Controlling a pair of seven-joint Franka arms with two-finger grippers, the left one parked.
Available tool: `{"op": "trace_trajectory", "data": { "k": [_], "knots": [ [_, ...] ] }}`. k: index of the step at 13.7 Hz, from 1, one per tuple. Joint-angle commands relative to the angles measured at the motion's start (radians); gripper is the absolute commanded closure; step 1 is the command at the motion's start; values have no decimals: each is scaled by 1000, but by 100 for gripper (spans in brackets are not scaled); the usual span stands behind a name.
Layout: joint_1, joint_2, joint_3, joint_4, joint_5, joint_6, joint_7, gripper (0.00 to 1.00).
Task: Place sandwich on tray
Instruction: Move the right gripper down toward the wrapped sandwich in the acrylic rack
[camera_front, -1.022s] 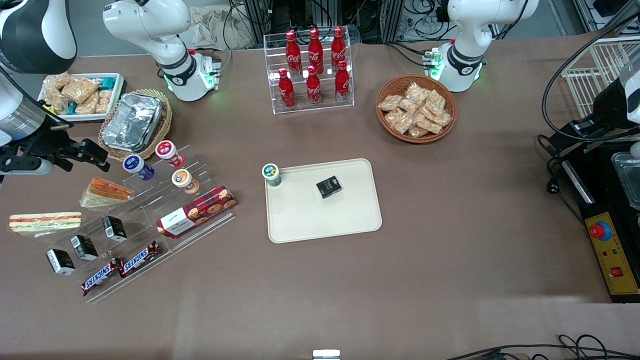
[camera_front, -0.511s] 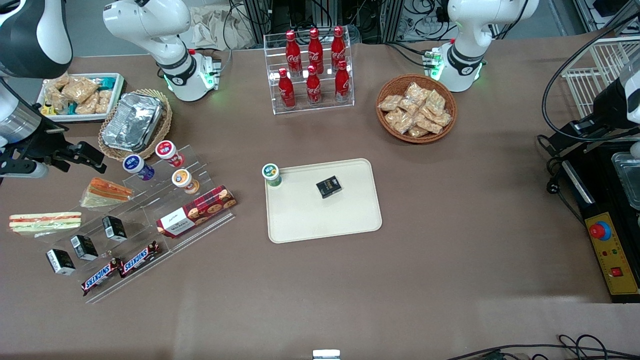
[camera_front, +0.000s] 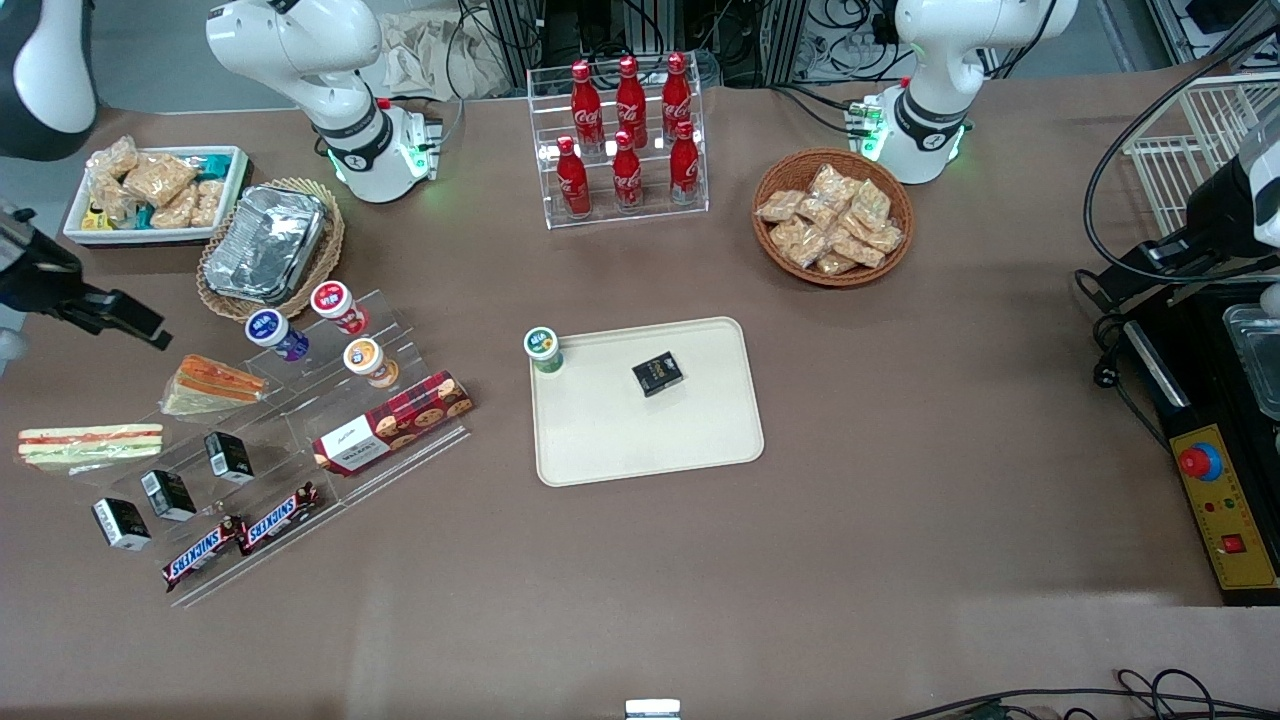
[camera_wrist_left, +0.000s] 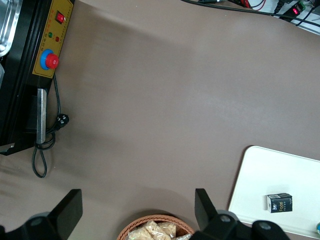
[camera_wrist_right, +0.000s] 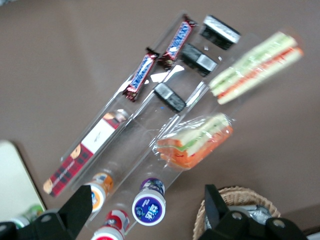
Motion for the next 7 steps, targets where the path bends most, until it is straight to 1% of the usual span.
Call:
{"op": "trace_trajectory", "data": {
  "k": [1,3,5,7],
  "knots": [
    [-44,75,5,72,6,9,195,0],
    [-59,150,2,161,8,0,269,0],
    [-133,190,-1,201,9,-2,325,0],
    [-194,223,-3,205,24,10,333,0]
  ]
}}
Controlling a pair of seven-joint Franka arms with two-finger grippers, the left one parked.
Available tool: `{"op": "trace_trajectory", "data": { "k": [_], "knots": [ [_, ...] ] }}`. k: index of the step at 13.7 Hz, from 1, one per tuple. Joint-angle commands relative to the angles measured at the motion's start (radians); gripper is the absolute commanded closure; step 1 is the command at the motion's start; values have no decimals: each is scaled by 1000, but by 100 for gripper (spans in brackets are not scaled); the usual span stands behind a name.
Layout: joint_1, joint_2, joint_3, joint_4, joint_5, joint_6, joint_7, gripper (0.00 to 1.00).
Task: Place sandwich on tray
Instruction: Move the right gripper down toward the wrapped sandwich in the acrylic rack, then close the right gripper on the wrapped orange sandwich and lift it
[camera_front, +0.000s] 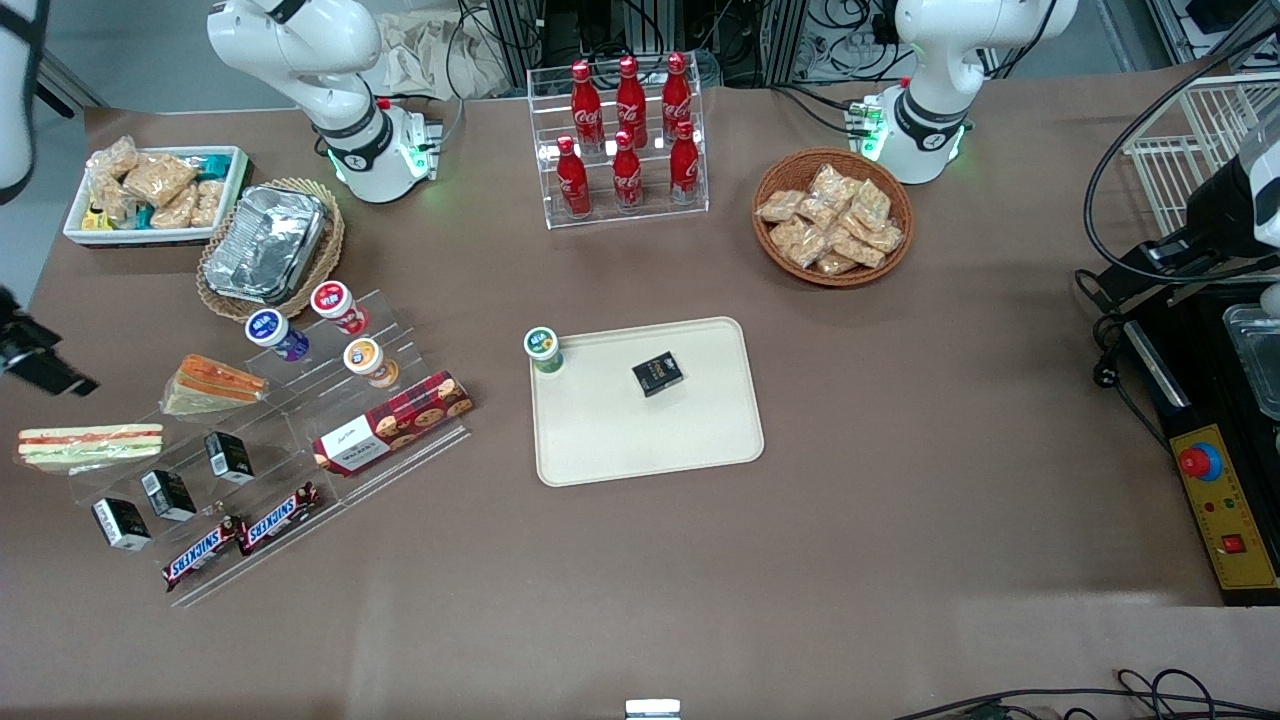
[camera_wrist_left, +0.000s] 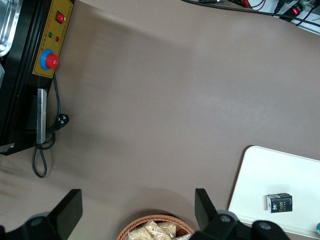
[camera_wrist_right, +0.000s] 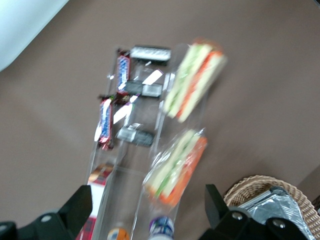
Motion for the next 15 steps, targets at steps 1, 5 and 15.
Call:
{"op": "trace_trajectory", "data": {
  "k": [1,5,15],
  "knots": [
    [-77,88,1,62,46,-3,30,0],
    [-132,225,1,175,99,1,124,0],
    [-146,386,2,185,109,133,283,0]
  ]
}}
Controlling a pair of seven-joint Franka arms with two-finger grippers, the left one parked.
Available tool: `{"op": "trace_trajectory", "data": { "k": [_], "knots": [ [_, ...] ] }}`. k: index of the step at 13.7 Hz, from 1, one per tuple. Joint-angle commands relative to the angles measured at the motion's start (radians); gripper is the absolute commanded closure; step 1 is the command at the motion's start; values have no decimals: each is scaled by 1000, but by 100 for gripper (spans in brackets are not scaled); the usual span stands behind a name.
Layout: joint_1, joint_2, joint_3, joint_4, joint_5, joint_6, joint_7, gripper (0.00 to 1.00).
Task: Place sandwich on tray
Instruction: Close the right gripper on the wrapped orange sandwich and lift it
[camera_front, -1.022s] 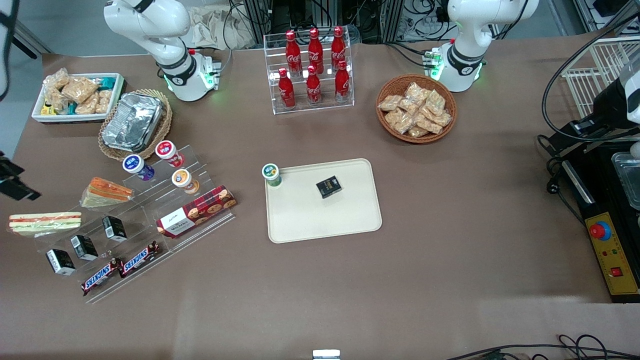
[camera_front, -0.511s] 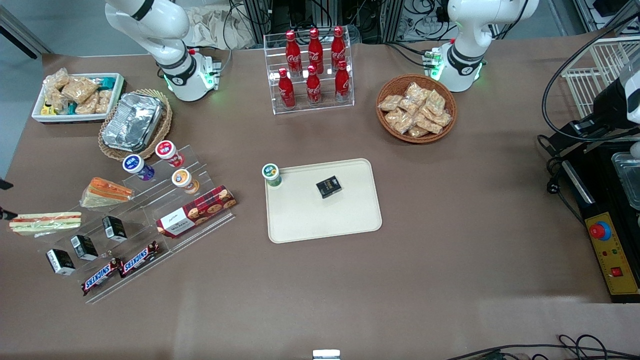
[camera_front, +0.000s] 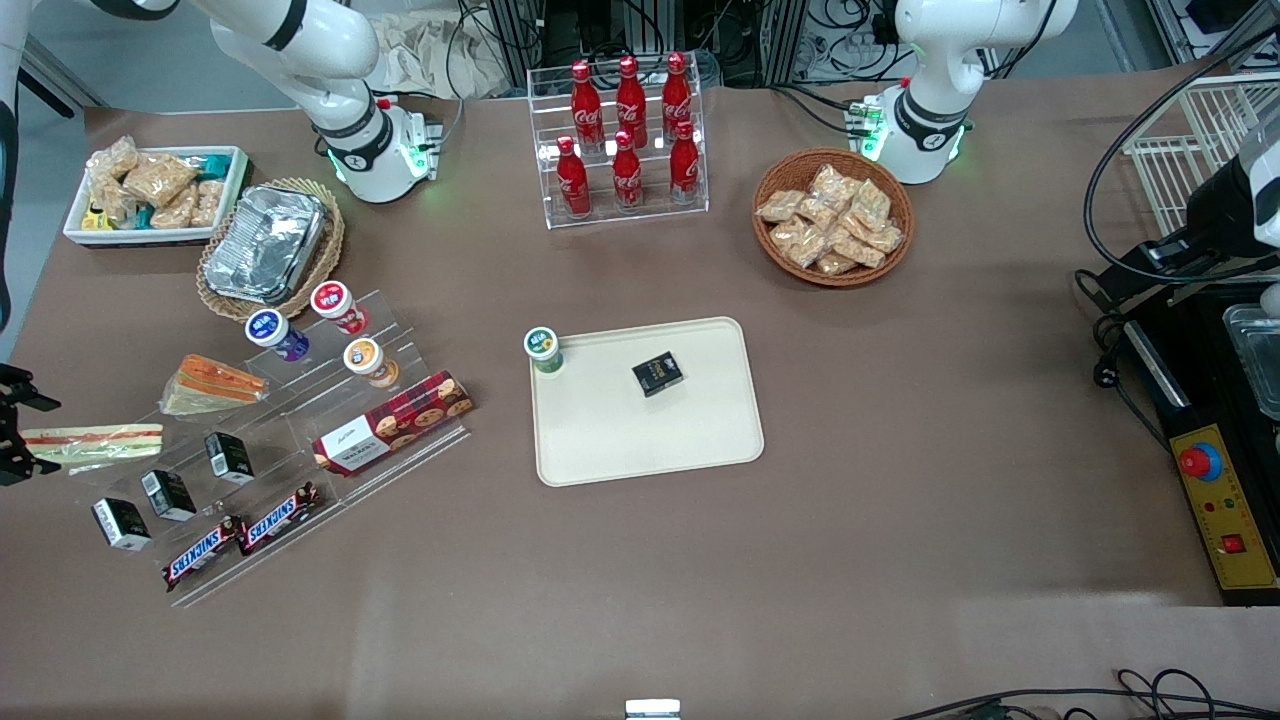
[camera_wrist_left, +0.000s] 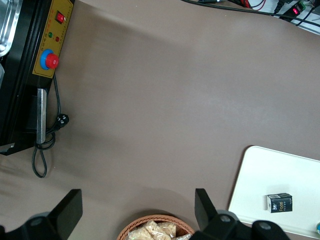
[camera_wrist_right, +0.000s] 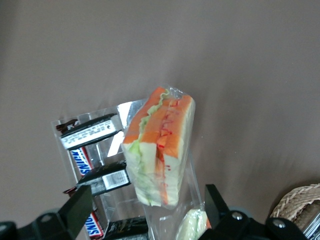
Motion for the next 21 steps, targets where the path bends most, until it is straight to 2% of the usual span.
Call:
{"op": "trace_trajectory", "data": {
  "k": [1,10,11,12,13,14,15,16,20,21],
  "knots": [
    [-19,42,5,34,34,2,50,0],
    [-41,92,5,38,33,36,57,3],
    [-41,91,7,38,33,34,45,7],
    [-49,86,7,38,35,33,32,21],
    [-55,83,13,38,39,28,2,45],
    [-55,80,14,40,68,21,-27,59],
    [-55,71,8,40,126,17,-53,64],
    [-55,68,7,40,155,17,-95,65],
    [-40,54,10,91,142,-18,-133,65],
    [-41,54,11,104,121,-42,-135,65]
  ]
}}
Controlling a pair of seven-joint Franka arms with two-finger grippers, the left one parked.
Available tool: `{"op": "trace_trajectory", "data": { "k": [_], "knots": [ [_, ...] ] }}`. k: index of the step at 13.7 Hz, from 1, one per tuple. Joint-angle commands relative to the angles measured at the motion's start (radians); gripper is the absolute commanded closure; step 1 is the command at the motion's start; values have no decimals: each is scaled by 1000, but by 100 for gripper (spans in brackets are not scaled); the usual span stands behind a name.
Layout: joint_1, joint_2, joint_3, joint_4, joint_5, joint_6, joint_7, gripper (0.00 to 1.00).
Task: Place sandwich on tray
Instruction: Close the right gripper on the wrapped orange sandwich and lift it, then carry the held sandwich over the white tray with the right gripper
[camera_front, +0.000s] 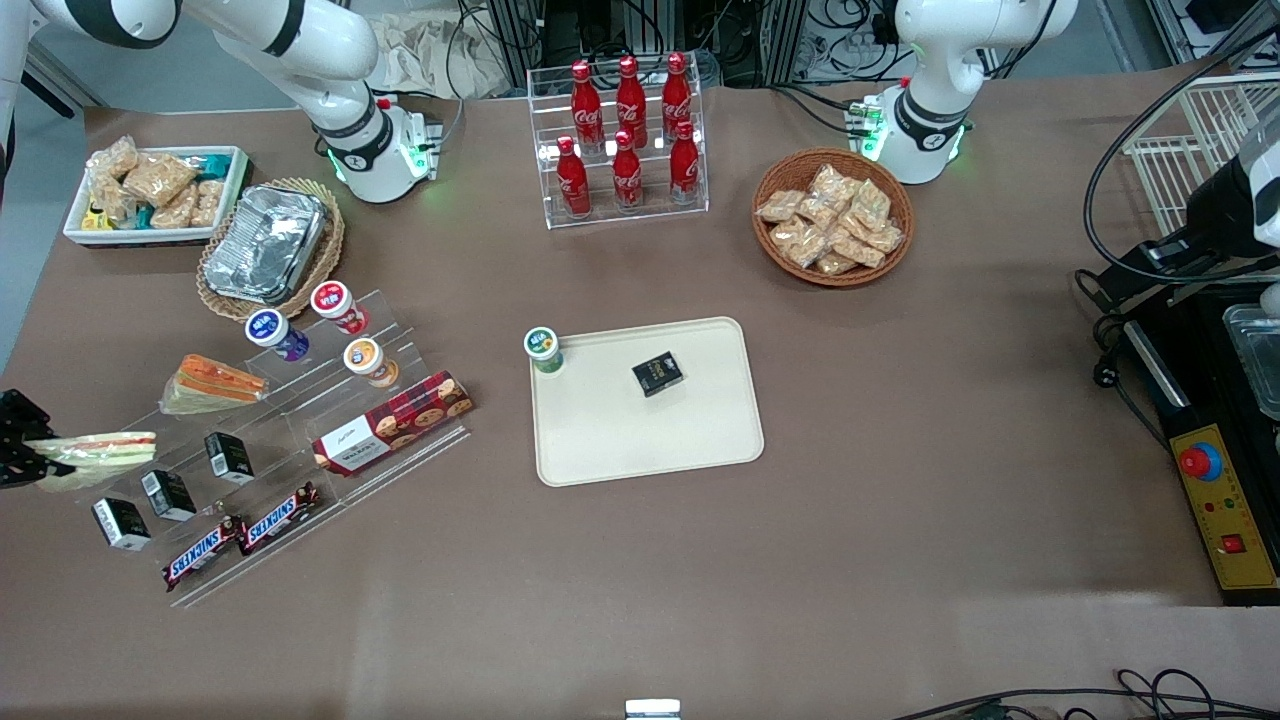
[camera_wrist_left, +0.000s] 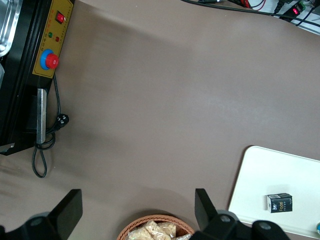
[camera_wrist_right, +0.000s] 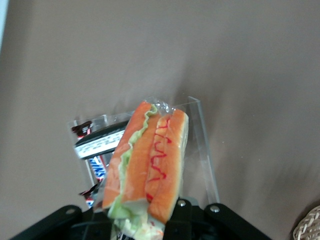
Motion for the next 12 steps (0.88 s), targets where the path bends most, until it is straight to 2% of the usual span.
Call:
{"op": "trace_trajectory", "data": {
  "k": [1,4,6,8,10,12],
  "knots": [
    [-2,-8,8,60,-30,-71,-23,65],
    [25,-21,22,165,-48,-218,-47,65],
    [82,-22,19,228,-53,-287,-81,65],
    [110,-36,22,257,-51,-329,-142,65],
    [149,-73,39,257,-50,-346,-306,65],
    [247,-88,51,255,-53,-346,-333,65]
  ]
}}
